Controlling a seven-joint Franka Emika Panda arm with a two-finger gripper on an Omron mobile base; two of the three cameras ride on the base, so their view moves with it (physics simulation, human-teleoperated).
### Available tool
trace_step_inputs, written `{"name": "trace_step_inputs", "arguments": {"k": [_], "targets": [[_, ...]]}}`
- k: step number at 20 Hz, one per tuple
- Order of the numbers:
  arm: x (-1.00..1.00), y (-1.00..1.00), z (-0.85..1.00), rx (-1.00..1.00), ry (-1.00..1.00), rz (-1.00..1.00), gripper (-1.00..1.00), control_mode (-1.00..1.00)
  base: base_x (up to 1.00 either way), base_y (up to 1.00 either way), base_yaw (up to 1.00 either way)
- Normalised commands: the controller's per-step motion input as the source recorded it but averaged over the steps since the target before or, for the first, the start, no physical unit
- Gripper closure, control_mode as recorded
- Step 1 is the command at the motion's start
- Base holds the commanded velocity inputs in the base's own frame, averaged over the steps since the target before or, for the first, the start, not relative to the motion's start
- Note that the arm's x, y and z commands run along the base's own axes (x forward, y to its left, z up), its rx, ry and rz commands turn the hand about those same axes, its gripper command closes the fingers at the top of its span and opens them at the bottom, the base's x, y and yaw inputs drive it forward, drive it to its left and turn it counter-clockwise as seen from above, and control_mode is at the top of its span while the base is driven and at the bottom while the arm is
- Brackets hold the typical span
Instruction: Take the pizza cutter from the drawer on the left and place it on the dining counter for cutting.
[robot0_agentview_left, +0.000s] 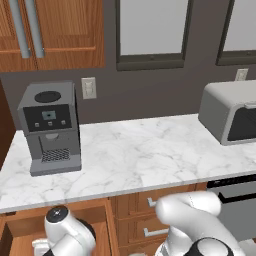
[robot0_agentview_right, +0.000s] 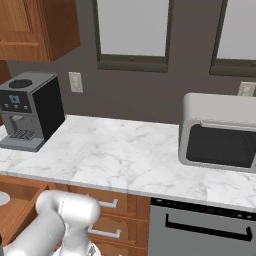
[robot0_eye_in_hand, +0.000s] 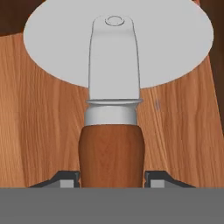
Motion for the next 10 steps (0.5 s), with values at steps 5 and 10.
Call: {"name": "trace_step_inputs", "arguments": {"k": [5,10], "targets": [[-0.11,-0.37,0.77,0.00,-0.04,0.00,1.00,-1.00,0.00,0.00,0.00],[-0.14,-0.53,0.70,0.00,0.00,0.00,1.00,-1.00,0.00,0.00,0.00]]}}
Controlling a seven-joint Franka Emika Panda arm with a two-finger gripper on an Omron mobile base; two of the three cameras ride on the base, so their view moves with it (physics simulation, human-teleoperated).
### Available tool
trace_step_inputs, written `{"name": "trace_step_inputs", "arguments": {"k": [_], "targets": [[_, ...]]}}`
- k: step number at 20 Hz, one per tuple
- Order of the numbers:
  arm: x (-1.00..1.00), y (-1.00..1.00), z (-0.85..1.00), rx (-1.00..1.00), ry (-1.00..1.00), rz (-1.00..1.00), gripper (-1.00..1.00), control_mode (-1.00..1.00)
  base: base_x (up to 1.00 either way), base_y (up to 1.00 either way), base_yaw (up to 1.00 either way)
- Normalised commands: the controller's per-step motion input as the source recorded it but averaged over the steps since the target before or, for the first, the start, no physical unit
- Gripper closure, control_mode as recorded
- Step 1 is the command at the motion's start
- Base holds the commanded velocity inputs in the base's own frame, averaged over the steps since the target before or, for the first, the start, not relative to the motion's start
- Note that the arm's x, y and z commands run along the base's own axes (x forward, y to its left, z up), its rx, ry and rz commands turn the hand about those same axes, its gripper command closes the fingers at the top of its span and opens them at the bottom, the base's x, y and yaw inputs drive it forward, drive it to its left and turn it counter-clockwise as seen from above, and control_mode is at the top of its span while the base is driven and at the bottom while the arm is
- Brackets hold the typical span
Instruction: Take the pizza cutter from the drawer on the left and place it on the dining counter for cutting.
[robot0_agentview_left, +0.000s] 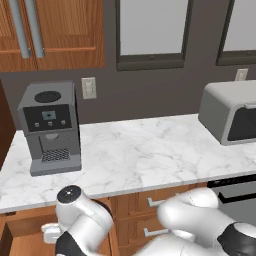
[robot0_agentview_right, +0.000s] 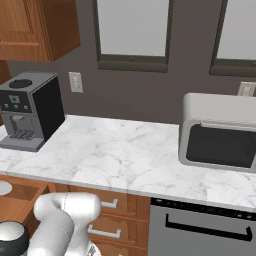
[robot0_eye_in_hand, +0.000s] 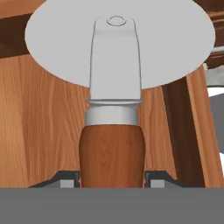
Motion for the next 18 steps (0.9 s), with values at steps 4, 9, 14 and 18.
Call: {"name": "trace_step_inputs", "arguments": {"k": [4,9,14,18], "targets": [[-0.13,-0.43,0.77,0.00,-0.04,0.00,1.00,-1.00,0.00,0.00,0.00],[-0.07,-0.29,0.86,0.00,-0.08,0.00,1.00,-1.00,0.00,0.00,0.00],[0.04,-0.43,0.98,0.00,-0.02,0.00,1.00,-1.00,0.00,0.00,0.00],[0.13,-0.61,0.92,0.00,0.00,0.00,1.00,-1.00,0.00,0.00,0.00]]}}
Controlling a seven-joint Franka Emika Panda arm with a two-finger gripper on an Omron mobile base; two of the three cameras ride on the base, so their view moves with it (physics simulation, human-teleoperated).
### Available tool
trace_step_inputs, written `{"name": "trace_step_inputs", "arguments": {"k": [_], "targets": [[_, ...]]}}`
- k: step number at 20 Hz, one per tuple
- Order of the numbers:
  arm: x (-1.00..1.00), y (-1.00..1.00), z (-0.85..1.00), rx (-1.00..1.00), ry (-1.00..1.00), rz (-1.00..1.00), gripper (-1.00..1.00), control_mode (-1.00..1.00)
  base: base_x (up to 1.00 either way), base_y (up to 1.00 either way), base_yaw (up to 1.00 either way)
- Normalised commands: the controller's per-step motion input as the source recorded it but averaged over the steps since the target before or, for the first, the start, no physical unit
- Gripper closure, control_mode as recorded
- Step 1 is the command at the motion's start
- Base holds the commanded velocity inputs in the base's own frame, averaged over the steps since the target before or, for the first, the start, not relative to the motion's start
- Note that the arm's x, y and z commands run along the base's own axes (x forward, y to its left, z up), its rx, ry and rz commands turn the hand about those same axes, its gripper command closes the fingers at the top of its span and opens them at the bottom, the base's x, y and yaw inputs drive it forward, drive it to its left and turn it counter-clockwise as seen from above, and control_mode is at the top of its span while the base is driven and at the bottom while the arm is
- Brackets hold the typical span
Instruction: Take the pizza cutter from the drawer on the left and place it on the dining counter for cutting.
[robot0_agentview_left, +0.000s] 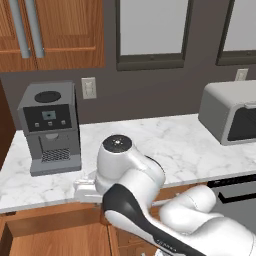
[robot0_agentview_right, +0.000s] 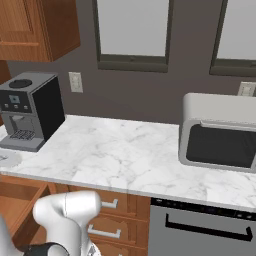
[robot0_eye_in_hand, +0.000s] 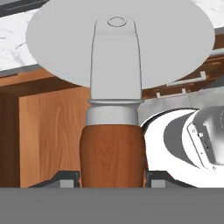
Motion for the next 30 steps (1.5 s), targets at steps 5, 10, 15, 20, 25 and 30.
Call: {"name": "trace_step_inputs", "arguments": {"k": [5,10,15,20,25,30], "targets": [[0.09,-0.76,0.71,0.00,0.00,0.00,1.00,-1.00,0.00,0.00,0.00],[0.03,-0.92,0.38,0.00,0.00,0.00,1.00,-1.00,0.00,0.00,0.00],[0.14,-1.00,0.13,0.00,0.00,0.00,1.00,-1.00,0.00,0.00,0.00],[0.10,-1.00,0.09,-0.01,0.00,0.00,1.00,-1.00,0.00,0.00,0.00],[0.01,-0.89,0.04,-0.07,0.00,0.00,1.00,-1.00,0.00,0.00,0.00],[0.00,-0.73,0.00,-0.14,0.00,0.00,1.00,-1.00,0.00,0.00,0.00]]}}
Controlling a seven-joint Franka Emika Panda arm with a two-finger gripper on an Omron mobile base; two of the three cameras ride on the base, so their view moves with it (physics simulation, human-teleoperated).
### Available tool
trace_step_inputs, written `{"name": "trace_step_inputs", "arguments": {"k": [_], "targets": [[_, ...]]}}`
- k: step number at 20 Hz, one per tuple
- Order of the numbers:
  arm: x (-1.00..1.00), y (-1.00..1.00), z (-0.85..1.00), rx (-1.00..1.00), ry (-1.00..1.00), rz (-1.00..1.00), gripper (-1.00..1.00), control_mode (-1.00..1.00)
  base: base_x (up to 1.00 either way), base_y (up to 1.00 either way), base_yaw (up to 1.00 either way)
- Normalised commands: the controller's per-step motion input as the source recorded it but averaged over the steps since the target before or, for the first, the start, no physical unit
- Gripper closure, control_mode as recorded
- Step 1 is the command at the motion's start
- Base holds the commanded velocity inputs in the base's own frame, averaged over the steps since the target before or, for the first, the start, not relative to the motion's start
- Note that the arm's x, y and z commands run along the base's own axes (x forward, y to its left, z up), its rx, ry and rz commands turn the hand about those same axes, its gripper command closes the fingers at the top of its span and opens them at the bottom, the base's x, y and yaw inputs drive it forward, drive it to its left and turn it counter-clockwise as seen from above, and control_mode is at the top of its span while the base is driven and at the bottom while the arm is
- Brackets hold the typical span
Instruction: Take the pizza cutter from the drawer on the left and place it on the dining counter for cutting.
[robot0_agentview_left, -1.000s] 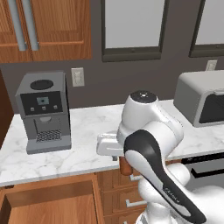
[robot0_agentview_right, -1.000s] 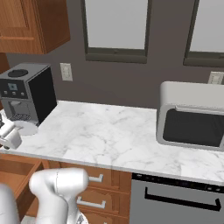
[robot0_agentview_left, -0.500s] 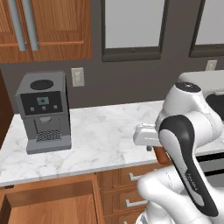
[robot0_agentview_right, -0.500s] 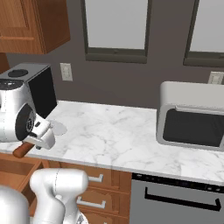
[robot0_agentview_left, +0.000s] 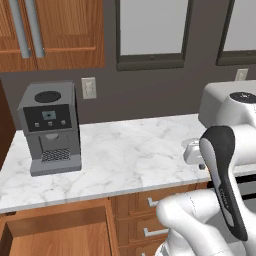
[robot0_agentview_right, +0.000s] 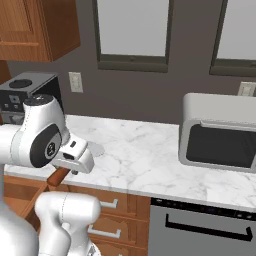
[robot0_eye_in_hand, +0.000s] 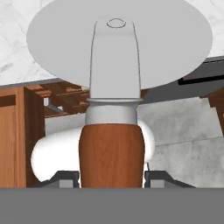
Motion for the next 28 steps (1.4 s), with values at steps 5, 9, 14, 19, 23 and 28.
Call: {"name": "trace_step_inputs", "arguments": {"k": [5,9,14,19,23,28], "targets": [[0.00,-0.48,0.00,-0.04,0.00,-0.02,1.00,-1.00,0.00,0.00,0.00],[0.02,-0.36,0.00,0.00,0.00,0.01,1.00,-1.00,0.00,0.00,0.00],[0.14,-0.04,0.00,0.00,0.00,0.00,1.00,-1.00,0.00,0.00,0.00],[0.09,0.00,0.00,0.00,0.00,0.00,1.00,-1.00,0.00,0.00,0.00],[0.00,0.00,0.00,0.00,0.00,0.00,1.00,-1.00,0.00,0.00,0.00],[0.00,0.00,0.00,0.00,0.00,0.00,1.00,1.00,-0.16,-0.12,-0.01]]}}
